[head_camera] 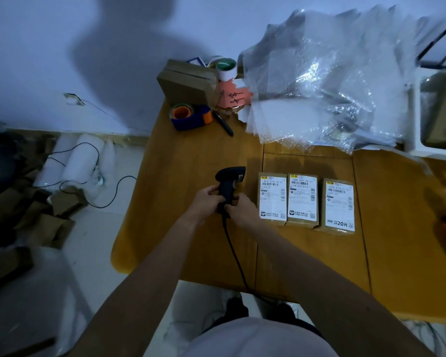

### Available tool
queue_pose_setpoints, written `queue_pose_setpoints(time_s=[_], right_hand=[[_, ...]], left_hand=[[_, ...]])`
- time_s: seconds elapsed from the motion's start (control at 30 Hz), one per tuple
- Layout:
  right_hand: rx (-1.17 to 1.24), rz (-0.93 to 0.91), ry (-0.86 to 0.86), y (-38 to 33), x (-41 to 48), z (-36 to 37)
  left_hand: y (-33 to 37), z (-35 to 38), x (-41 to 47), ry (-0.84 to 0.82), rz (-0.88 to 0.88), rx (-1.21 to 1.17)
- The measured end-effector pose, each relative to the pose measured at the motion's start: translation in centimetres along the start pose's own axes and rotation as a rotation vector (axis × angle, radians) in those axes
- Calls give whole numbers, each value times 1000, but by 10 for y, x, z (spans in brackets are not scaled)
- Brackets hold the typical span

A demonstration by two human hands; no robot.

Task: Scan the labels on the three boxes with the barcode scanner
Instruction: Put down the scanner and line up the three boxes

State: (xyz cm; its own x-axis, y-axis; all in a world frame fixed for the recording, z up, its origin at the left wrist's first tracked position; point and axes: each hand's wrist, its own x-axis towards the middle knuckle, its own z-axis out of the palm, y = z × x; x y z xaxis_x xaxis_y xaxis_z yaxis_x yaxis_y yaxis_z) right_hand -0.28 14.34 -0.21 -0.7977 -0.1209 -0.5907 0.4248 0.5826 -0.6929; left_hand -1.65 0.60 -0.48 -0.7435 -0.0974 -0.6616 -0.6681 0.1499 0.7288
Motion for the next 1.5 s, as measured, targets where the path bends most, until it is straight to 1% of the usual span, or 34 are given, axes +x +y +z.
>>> queue_pose_setpoints(time_s=[0.23,0.37,0.6,0.8,1.13,1.37,1.5], right_hand=[[-79,33,21,5,11,8],[-83,30,23,7,16,10],[-113,47,-14,6,22,14],[-137,40,-35,11,24,15],[-177,7,-53,9,21,5],[-174,-18,-34,6,15,-1],[-140,-38,2,8,9,-7]], left_hand=[[-5,7,13,27,8,68],[-3,9,20,49,1,75],[-5,9,25,49,-13,102],[-12,9,23,32,-32,75],[-12,11,19,28,-12,117],[-7,15,14,67,9,122],[-2,17,9,184,59,165]])
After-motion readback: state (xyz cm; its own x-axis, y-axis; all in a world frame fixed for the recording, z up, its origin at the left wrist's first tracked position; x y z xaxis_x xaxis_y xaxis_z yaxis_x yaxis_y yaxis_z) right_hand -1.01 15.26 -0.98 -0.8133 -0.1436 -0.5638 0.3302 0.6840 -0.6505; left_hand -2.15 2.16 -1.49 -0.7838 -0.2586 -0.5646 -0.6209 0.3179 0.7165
